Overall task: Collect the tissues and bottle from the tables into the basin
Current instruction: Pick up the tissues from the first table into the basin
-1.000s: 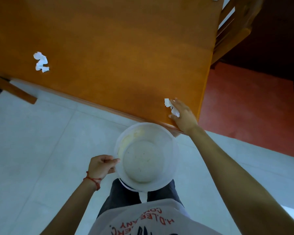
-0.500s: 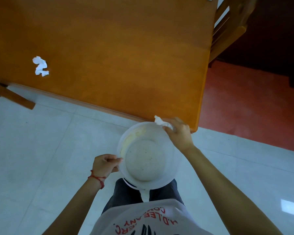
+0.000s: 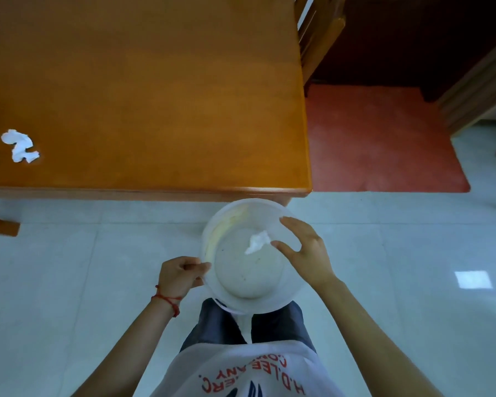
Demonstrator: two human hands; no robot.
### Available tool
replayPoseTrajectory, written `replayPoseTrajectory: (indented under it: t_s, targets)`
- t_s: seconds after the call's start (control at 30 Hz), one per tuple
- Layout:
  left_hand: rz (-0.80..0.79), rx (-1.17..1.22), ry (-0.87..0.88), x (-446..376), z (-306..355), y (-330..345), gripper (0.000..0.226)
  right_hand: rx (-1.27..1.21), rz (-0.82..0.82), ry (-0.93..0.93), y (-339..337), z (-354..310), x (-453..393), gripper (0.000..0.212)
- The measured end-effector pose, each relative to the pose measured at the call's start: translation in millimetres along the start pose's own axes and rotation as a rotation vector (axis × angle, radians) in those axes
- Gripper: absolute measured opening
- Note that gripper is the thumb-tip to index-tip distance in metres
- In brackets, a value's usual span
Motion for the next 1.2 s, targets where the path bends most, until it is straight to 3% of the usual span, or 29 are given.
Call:
replayPoseTrajectory:
  t_s: [0.2,0.47,1.03,1.2]
  targets:
    - [-0.126,-0.099,0.050,3,6,20,0.011,0.054,0.221,0.223,-27,36,54,0.044]
    - [-0.271,-0.250,0.128,18,15,77,0.007,-0.159,0.347,0.448,-66,82,117,0.039]
    - [-0.431,-0.577,0.280,83,-1,271,0.029,-0.242,0.600,0.633,-187,193,225,0.031]
    - [-0.455,-0.606,0.343,93,11,317,0.024,-0.244,0.643,0.648,-218,213,225,0.032]
Point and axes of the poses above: each hand's wrist, its own x-axis away from the middle knuckle, its own y-axis out of the palm, z = x × y, the point moved 5 cm from there along -x, towards the middle knuckle, and after that the axes turned 1 degree about -z, right-handed, at the moved point
